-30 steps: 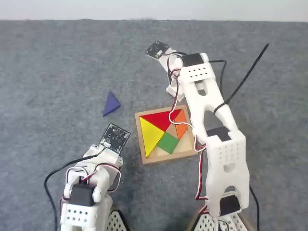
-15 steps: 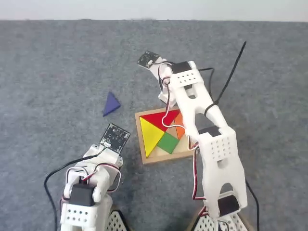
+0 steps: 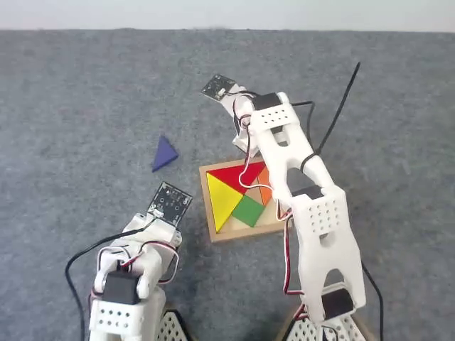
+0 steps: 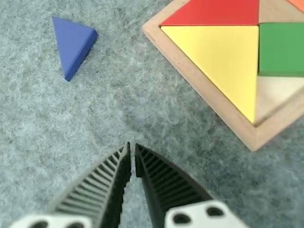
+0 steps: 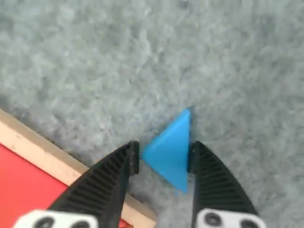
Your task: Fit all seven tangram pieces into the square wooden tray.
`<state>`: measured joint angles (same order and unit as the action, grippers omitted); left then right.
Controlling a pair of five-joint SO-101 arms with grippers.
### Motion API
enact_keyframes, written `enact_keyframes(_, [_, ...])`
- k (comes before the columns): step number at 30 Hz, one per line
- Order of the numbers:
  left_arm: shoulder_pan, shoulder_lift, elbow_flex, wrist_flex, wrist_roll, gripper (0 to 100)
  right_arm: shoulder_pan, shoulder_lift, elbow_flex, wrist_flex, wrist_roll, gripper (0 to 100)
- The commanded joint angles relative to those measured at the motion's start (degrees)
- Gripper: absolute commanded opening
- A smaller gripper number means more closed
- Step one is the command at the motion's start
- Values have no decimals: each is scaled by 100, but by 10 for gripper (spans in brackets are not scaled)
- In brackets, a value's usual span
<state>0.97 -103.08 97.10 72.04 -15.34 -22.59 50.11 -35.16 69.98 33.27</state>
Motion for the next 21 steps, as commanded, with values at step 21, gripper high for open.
enact_keyframes(21, [0, -97, -57, -9, -88, 20, -48, -171, -3077, 3319, -360, 85])
